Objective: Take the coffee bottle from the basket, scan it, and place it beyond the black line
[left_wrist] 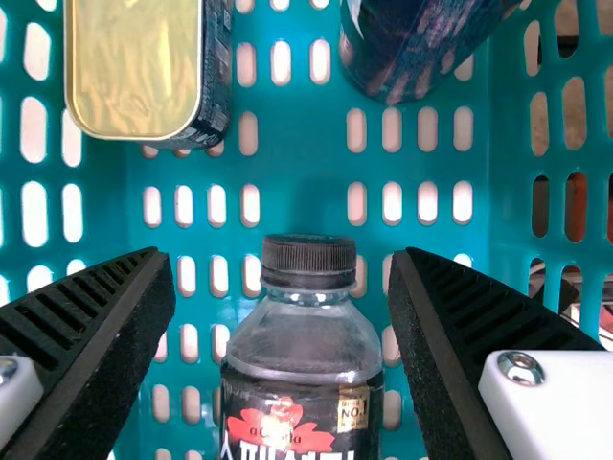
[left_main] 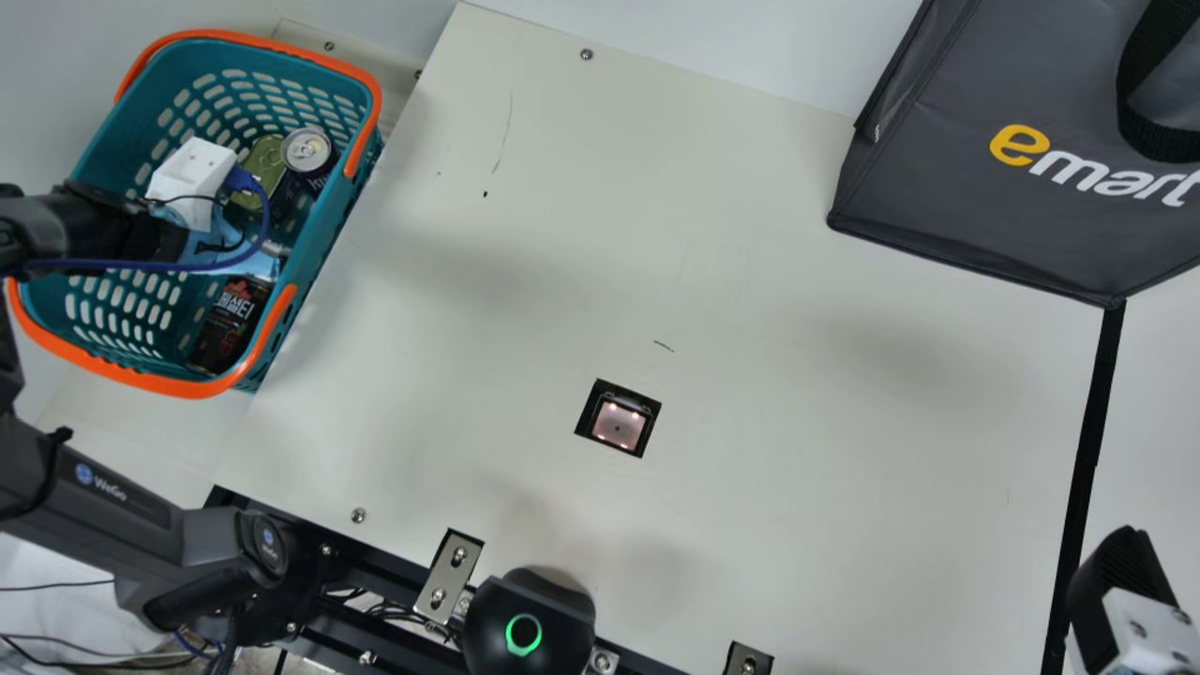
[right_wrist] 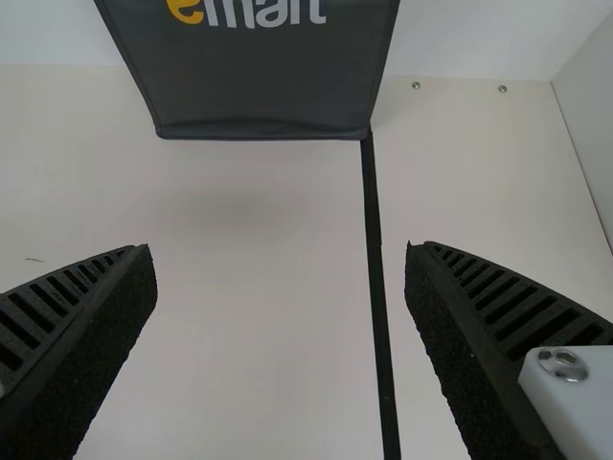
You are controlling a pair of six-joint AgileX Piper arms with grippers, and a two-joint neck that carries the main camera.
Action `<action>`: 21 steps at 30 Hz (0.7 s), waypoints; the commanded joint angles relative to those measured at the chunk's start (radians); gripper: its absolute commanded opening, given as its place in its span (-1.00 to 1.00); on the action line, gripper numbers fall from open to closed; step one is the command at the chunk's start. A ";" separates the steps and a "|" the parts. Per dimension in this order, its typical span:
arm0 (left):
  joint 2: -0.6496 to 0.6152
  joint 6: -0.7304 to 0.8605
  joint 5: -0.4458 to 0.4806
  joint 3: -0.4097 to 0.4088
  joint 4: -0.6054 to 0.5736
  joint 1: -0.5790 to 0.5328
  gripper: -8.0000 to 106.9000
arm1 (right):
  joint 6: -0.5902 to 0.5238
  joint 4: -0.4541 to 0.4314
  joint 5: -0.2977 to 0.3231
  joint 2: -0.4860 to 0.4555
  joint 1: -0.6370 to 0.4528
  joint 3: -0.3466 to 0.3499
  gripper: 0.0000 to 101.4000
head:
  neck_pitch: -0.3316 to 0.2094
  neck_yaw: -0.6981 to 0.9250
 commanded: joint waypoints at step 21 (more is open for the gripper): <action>0.111 -0.055 -0.072 -0.041 -0.025 -0.023 0.71 | 0.000 0.000 0.000 0.000 0.000 0.000 0.79 | -0.027 0.002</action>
